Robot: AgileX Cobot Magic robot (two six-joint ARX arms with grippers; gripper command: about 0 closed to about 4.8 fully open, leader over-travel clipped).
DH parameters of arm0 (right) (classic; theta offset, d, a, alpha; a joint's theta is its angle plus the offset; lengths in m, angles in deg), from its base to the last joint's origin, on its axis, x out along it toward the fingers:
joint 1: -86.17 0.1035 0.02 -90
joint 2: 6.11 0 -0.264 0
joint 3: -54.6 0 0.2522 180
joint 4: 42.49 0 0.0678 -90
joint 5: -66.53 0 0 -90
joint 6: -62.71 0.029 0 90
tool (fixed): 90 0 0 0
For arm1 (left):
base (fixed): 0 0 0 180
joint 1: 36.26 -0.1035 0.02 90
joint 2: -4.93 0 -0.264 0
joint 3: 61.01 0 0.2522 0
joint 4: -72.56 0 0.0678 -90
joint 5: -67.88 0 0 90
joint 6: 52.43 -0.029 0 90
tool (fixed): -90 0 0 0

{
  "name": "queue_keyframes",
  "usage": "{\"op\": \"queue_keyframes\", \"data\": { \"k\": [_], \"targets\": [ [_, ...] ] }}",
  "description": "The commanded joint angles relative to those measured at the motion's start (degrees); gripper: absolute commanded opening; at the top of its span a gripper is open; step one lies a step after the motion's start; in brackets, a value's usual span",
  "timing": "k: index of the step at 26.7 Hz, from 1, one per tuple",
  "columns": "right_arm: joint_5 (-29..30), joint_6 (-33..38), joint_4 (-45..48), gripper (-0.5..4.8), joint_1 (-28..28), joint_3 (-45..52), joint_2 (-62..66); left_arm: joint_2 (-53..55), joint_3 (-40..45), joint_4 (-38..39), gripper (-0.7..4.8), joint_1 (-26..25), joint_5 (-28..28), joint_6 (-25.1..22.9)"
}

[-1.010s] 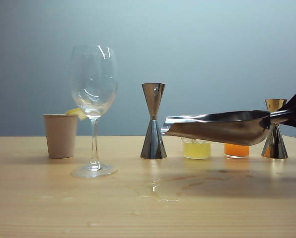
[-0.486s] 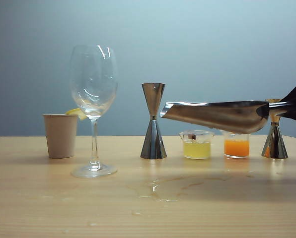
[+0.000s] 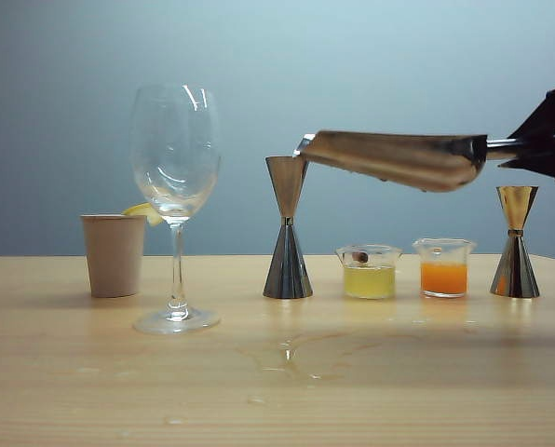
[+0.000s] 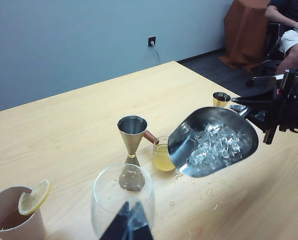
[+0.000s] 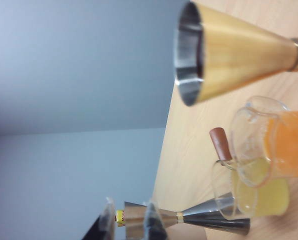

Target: Pick up the ice scoop on the desk filled with ice cubes, pour the ice into the goblet, and finally put the scoop back on the table.

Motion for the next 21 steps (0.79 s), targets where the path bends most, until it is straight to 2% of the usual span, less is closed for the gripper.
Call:
{"op": "queue_keyframes", "data": {
  "k": [1,4,10,18,21],
  "targets": [
    [0.22,0.90,-5.33,-0.05,0.04,-3.54,-3.26,-0.07,-0.26,-0.35,-0.06,0.07,0.42,-0.63],
    [0.17,0.85,-13.53,-0.05,0.04,-7.72,-6.38,-0.07,-0.26,-0.37,-0.06,0.07,0.39,-0.87],
    [0.42,0.87,-20.90,-0.05,0.87,-14.58,-7.48,-0.07,-0.26,-0.37,-0.06,0.07,0.39,-0.85],
    [-2.03,0.00,-24.96,-0.05,4.70,-20.13,-7.43,-0.07,-0.26,0.35,-0.06,0.07,0.37,-0.81],
    [-3.04,-0.02,-26.12,-0.05,6.88,-21.64,-7.43,-0.07,-1.05,3.15,-0.06,0.04,-0.26,-0.81]
  ]
}}
